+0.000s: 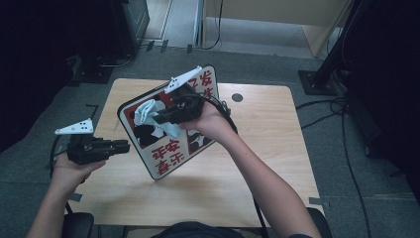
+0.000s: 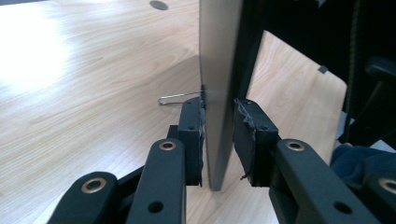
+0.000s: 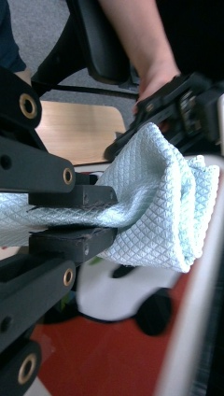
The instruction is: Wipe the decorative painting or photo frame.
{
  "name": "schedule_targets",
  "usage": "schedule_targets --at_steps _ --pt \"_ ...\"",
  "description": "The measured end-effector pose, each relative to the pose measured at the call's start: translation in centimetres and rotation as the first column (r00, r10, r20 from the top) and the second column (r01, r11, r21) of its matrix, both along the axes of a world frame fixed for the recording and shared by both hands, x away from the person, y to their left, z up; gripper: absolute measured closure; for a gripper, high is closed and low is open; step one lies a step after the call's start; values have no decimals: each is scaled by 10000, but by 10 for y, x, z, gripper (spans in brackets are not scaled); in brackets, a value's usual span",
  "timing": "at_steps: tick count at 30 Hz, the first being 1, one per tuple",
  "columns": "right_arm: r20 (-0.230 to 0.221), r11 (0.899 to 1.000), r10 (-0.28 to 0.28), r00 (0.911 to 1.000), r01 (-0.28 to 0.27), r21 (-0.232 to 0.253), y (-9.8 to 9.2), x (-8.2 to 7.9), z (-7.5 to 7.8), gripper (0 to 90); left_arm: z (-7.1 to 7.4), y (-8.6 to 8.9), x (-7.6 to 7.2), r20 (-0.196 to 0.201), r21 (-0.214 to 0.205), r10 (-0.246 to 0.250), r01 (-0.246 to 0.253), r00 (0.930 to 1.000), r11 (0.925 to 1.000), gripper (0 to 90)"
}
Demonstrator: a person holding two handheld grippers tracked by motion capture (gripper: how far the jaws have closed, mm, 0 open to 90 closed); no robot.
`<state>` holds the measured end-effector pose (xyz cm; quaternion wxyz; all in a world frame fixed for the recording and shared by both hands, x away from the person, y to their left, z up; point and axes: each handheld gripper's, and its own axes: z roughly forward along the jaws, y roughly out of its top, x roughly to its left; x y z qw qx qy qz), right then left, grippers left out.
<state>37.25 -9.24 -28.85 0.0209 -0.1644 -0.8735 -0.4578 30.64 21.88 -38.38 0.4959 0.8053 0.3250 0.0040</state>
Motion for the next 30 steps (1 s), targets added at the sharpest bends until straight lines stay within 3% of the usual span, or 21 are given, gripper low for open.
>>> schedule_targets --at_steps 5,11,14,22,30 --pt "359 9999 118 9993 -115 -71 8 0 16 807 -2 -2 7 -50 21 17 -17 10000 10000 746" --pt "878 9998 216 9959 -211 -66 18 1 31 806 2 -2 16 163 -76 224 -223 9996 9997 756" --pt "879 9998 187 9960 -187 -7 21 2 35 806 3 -5 19 276 -114 186 -183 9994 9998 757" --pt "854 9992 262 9960 -236 -310 30 2 29 806 6 -13 23 527 -124 -252 259 9983 9996 762" --pt "719 9983 452 9964 -425 -389 33 1 17 806 7 -12 22 561 -198 -222 233 9982 9995 767"
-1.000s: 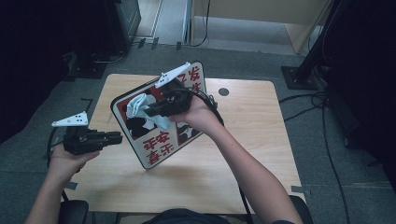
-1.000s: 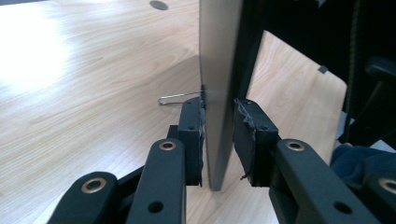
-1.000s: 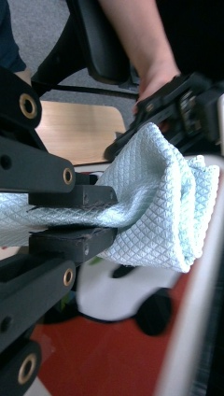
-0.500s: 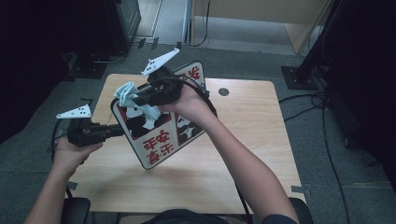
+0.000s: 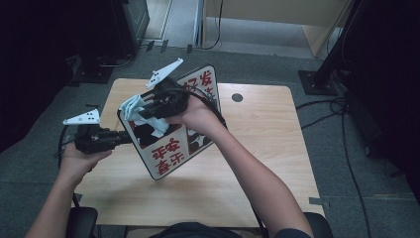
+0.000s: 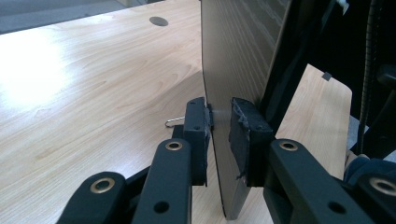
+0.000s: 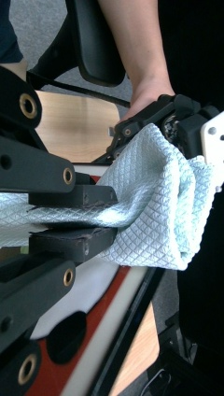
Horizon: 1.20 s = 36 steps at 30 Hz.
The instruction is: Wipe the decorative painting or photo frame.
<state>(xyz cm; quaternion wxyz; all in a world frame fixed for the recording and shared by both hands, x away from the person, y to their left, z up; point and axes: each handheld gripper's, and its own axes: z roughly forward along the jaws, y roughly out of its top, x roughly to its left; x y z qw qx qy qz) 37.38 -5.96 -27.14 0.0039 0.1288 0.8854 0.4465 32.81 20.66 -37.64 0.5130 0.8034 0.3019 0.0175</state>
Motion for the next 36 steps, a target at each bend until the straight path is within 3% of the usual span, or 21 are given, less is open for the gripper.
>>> schedule_targets --at_steps 36 --pt "-737 9986 506 9960 -514 -89 -9 -13 -78 805 1 1 -2 43 105 0 -1 10000 9999 780"
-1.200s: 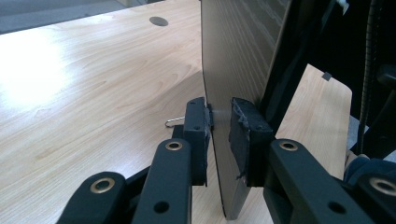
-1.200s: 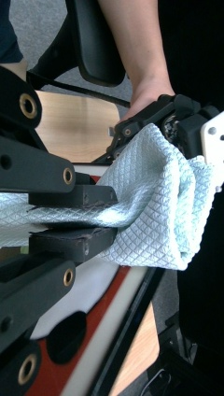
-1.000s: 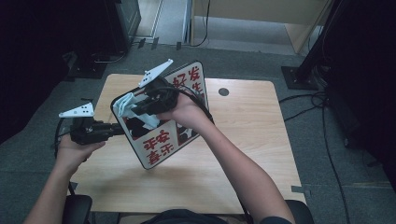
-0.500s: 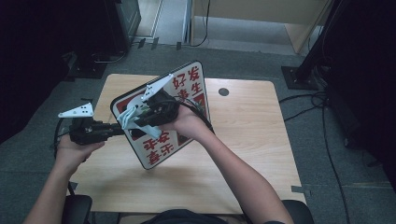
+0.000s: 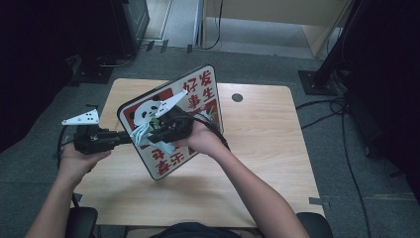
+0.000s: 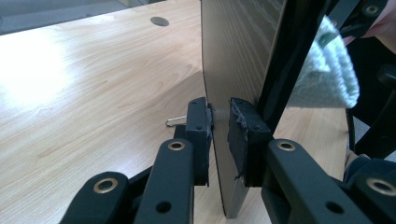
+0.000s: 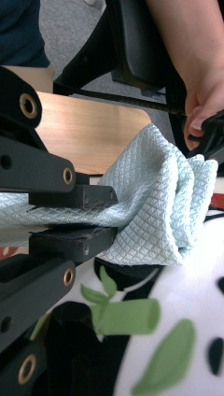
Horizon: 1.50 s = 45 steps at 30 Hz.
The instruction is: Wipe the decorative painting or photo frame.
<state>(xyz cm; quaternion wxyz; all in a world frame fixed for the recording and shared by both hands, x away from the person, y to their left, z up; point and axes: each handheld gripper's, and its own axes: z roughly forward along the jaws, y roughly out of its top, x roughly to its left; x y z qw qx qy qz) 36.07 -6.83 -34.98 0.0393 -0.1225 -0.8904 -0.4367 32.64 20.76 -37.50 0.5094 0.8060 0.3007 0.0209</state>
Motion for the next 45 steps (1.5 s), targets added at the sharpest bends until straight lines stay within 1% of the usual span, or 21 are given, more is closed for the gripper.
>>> schedule_targets --at_steps 3,8,13,17,22,25,27,30,33,34,38,39,42,45 --pt "-23 10000 3 10000 -3 26 -1 0 -5 805 0 0 0 -12 6 1 -1 10000 10000 781" --pt "-185 10000 -9 9998 10 38 -3 -2 -15 805 0 0 0 -28 8 -3 3 10000 10000 789" --pt "-311 10000 12 9995 -13 -41 -4 -4 -25 806 0 -1 0 -70 30 23 -23 10000 10000 792" --pt "-319 10000 36 9995 -39 -91 -5 -6 -32 806 1 -1 0 -79 46 28 -28 10000 10000 793" --pt "-417 10000 34 9991 -34 -3 -7 -7 -41 806 1 -2 -1 -114 63 32 -31 9999 10000 797" --pt "-463 9999 106 9989 -109 -50 -8 -9 -48 806 1 -2 -2 -124 37 0 1 9999 10000 797" --pt "-530 9999 48 9986 -55 -124 -9 -11 -52 806 1 -2 -2 -187 9 7 -7 9998 10000 802" --pt "-544 9999 37 9985 -43 -116 -10 -12 -59 806 1 -2 -2 -210 8 5 -4 9998 10000 804" --pt "-537 9997 25 9986 -38 -252 -11 -14 -66 806 0 -2 -1 -241 -47 6 -7 9997 10000 804" --pt "-604 9997 0 9982 -15 -253 -12 -14 -68 806 0 -1 -2 -242 -50 -3 2 9997 10000 804" --pt "-726 10000 -14 9974 12 -35 -16 -16 -81 806 0 -2 -1 -257 -42 -5 4 9997 10000 804" --pt "-818 10000 -59 9966 54 -75 -16 -17 -84 806 0 -2 -1 -257 -42 -5 4 9997 10000 803" --pt "-840 9997 -83 9964 64 -229 -18 -19 -95 806 -1 -2 -2 -255 -7 -5 5 9997 10000 803" --pt "-957 9997 -106 9954 85 -221 -20 -20 -102 806 -1 -2 -2 -231 25 0 1 9997 10000 803"
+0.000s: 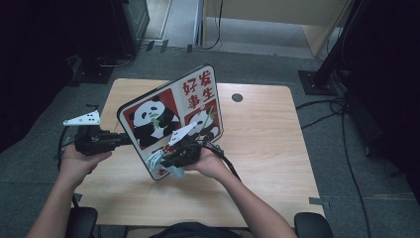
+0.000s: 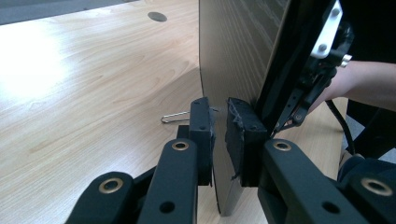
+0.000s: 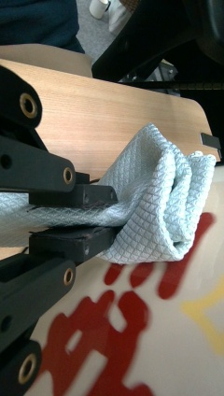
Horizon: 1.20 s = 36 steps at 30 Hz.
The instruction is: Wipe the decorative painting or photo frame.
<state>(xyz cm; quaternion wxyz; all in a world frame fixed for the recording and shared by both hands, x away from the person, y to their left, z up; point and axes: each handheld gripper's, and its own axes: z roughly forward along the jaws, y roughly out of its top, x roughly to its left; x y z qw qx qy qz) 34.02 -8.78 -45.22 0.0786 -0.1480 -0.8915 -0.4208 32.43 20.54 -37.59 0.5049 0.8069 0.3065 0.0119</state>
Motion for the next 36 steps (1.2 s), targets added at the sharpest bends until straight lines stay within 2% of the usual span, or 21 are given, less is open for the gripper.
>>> schedule_targets --at_steps 8,12,16,23,27,30,32,36 --pt "114 9999 1 9999 1 -169 -2 -4 -13 806 0 0 -1 28 -4 -39 39 10000 10000 814" --pt "-206 9993 -40 9998 33 -381 -2 -7 -25 806 0 0 -1 28 -14 -53 53 10000 10000 812" --pt "-291 9994 -29 9996 19 -356 -3 -9 -36 806 0 1 -1 -11 -22 -50 50 10000 10000 810" --pt "-421 9983 -32 9991 8 -590 -4 -10 -45 806 -2 1 -2 65 -14 2 -2 10000 10000 800" --pt "-595 9985 -163 9981 132 -529 -5 -11 -48 806 -2 2 -2 78 -37 -10 10 10000 10000 798" --pt "-773 9973 -253 9967 198 -705 -4 -11 -46 806 -2 2 -2 85 -47 21 -20 10000 10000 785" --pt "-712 9964 -185 9973 125 -844 -3 -12 -42 807 -2 2 -2 78 -72 19 -18 10000 10000 777" --pt "-542 9977 -88 9985 51 -680 -2 -14 -29 807 -2 2 -1 46 -102 -6 7 10000 9999 770"
